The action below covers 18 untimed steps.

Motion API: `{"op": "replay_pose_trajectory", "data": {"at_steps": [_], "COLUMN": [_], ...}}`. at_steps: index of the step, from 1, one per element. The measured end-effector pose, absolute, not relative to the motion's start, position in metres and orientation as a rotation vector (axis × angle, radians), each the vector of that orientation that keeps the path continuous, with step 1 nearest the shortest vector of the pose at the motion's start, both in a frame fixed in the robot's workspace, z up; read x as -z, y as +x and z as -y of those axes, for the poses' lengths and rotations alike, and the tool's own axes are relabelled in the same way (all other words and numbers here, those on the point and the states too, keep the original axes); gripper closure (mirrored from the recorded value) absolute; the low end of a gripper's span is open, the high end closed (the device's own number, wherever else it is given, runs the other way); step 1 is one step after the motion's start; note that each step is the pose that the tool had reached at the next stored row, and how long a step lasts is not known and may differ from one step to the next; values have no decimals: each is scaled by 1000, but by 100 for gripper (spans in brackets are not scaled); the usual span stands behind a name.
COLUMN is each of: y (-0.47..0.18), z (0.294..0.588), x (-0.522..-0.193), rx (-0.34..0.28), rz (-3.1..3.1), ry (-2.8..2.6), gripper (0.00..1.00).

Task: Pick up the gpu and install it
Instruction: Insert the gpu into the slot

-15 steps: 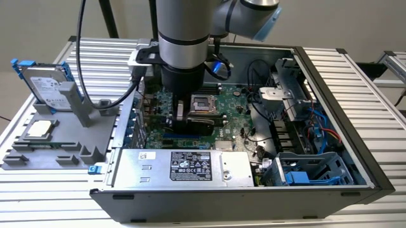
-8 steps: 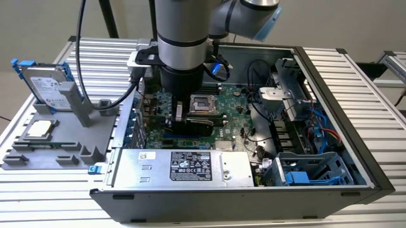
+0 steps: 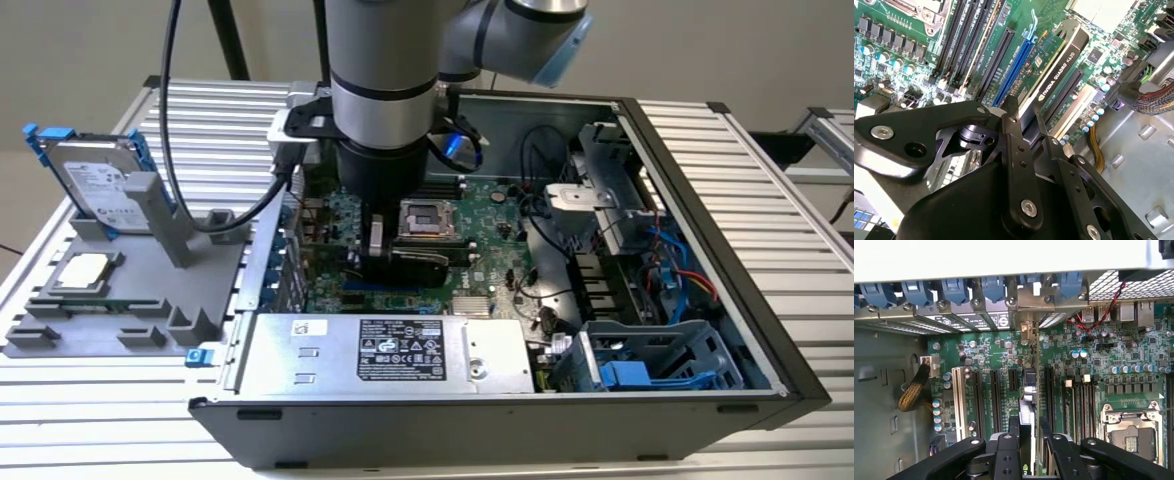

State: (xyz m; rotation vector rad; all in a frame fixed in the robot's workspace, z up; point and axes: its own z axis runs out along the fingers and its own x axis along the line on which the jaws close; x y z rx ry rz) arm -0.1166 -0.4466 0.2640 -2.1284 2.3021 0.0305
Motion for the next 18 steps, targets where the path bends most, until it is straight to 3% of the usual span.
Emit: {"op": "replay_pose_trajectory", "data": {"at_steps": [18], "y": [-117], "z": [447], "x": [-261], "rx": [-31], "rz": [-2302], "ry": [-2128], "gripper": [100]}}
